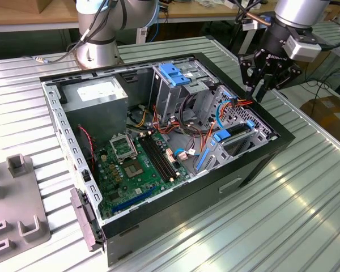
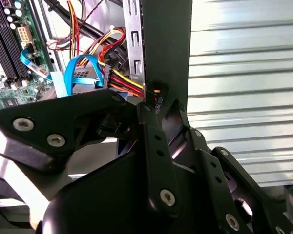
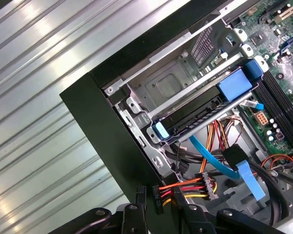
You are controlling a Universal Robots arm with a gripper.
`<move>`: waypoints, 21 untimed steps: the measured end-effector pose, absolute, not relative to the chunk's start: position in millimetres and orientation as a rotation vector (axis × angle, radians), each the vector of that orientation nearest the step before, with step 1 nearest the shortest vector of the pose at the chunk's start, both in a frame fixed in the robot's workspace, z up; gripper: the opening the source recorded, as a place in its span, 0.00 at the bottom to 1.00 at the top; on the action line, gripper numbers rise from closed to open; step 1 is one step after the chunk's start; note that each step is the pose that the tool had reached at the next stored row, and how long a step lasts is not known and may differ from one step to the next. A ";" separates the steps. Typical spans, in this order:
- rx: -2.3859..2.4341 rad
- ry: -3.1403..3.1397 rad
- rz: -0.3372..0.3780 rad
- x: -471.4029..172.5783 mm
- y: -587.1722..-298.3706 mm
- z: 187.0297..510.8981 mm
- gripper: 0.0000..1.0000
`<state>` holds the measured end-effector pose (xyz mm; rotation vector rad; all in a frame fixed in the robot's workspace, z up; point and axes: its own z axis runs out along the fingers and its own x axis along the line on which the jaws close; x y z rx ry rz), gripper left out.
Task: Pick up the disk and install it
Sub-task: 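Insert the first disk wire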
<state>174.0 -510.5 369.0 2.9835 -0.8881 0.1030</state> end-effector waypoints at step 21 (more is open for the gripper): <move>3.013 -0.793 0.108 174.0 -510.4 375.0 0.18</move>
